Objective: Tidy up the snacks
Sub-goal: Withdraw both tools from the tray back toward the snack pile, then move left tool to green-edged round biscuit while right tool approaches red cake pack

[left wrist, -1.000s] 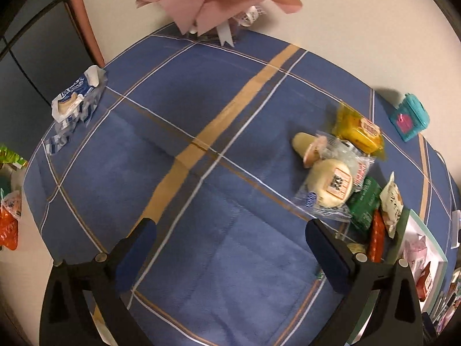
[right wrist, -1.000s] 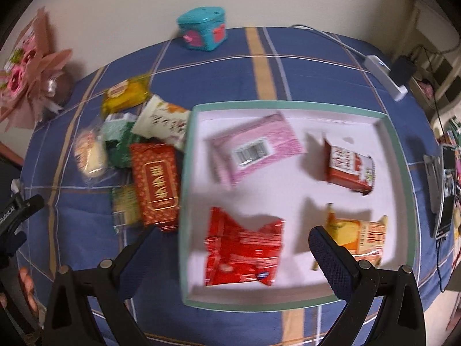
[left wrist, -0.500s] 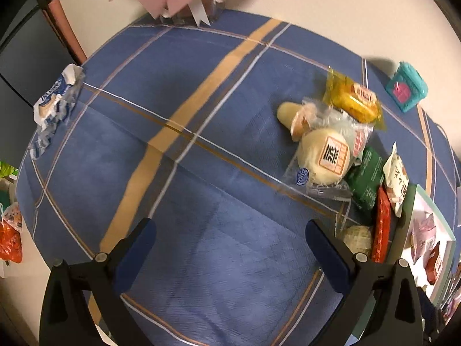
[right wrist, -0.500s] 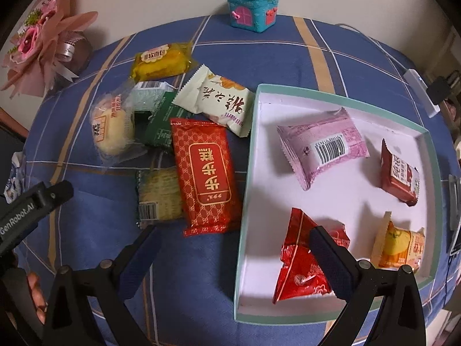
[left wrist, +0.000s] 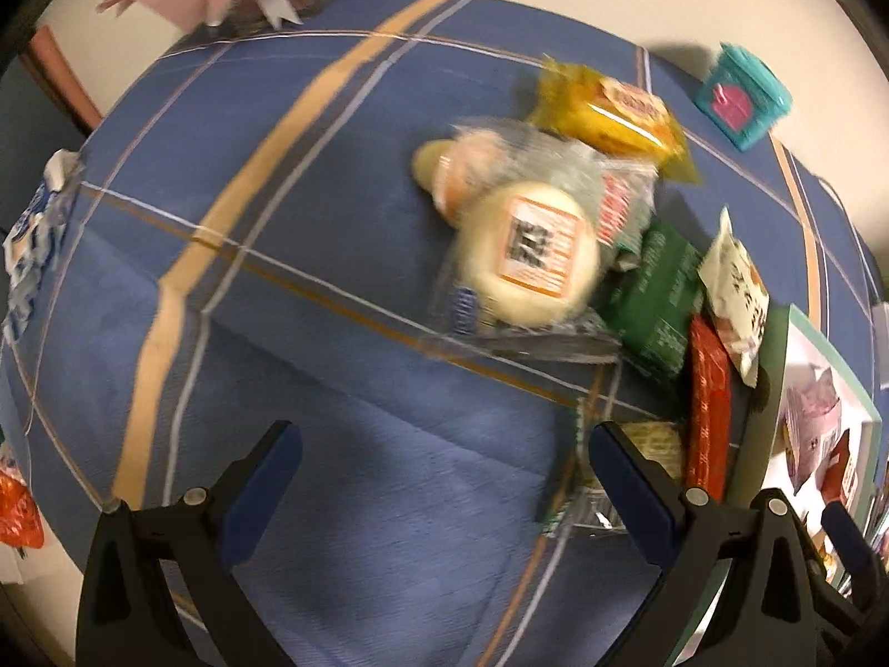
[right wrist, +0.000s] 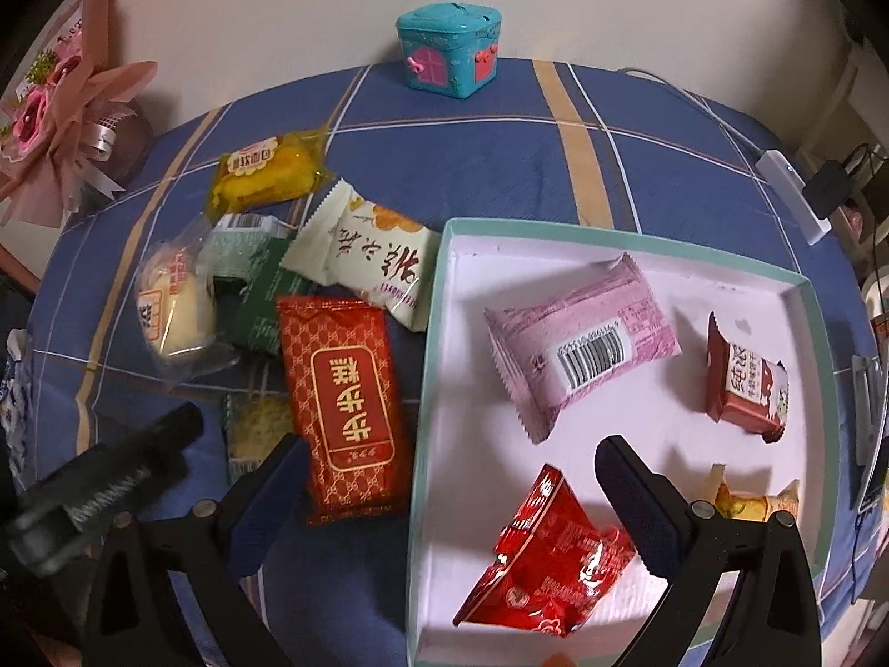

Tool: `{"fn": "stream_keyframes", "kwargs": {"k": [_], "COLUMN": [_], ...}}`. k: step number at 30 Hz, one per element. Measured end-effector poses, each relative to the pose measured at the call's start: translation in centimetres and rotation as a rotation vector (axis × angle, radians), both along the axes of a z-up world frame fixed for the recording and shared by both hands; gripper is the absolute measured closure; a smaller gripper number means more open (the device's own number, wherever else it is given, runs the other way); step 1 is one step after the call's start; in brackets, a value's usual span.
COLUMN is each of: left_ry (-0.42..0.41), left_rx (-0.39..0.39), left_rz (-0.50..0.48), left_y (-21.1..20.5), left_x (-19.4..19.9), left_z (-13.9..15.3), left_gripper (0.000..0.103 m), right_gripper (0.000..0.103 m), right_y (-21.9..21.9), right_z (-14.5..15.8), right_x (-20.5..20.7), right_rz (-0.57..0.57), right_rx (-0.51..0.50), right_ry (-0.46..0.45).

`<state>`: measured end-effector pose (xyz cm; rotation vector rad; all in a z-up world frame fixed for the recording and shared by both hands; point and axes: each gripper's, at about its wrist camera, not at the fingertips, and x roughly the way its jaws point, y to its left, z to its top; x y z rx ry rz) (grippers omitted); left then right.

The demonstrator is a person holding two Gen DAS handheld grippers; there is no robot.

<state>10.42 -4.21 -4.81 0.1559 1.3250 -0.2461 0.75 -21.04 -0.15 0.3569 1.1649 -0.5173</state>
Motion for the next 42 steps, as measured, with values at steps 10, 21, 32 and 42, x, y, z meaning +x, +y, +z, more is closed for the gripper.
{"fn": "stream_keyframes", "kwargs": {"k": [10,21,32,42], "left_ry": [0.01,0.04,0.066,0.065], "left_rx": [-0.021,-0.084,-0.127,-0.119], "left_rz": [-0.055,-0.075,-0.06,-0.057], "left_y": [-4.1,-6.8,-7.0,-5.8], "left_x": [-1.4,-3.1,-3.4,-2.5], "left_z": [-0.7,-1.4,-2.1,-3.5], "left_gripper": [0.0,0.0,0.0,0.0], "right_gripper": [0.0,0.0,0.0,0.0], "right_y": [-2.0,-3.3,-3.5,-3.7], "right_z": [0.0,0.1,-0.3,-0.8], "right_x": [-0.7,-1.7,-1.9,-2.0], "right_rz": [-0.044,-0.097,-0.105,-0.112], "right_rx": [-0.016,0.004,0.017,0.034], "right_ry": [0.022,0.032,0.048,0.06]}}
